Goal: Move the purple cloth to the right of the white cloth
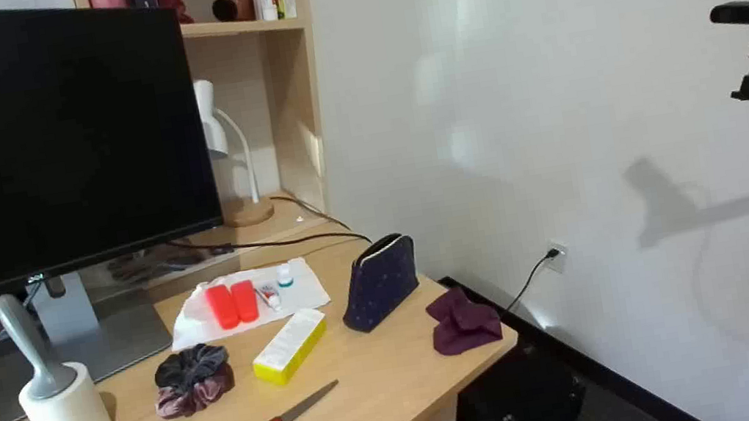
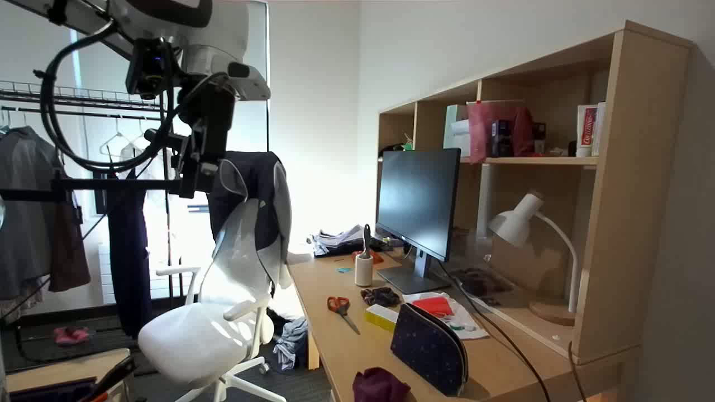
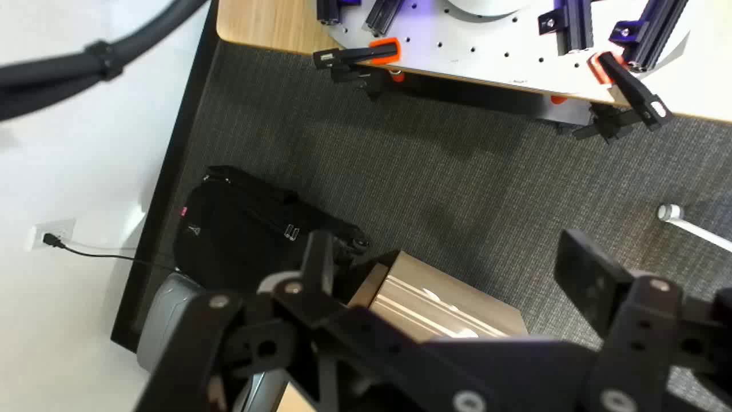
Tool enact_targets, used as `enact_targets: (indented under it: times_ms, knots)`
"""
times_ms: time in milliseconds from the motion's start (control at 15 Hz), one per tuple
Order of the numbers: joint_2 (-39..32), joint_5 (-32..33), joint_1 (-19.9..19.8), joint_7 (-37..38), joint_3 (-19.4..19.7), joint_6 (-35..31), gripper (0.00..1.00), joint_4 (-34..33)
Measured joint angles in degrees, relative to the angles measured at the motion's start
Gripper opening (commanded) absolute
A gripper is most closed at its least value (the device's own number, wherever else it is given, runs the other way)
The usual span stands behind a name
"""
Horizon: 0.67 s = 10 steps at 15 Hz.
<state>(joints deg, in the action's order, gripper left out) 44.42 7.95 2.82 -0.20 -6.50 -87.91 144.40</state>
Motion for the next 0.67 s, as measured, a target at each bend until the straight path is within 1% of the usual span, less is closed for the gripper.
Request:
enact_targets:
  times_ms: [667]
  knots:
    - [0.0, 0.6, 0.0, 0.0, 0.2, -0.4, 1.0, 0.0]
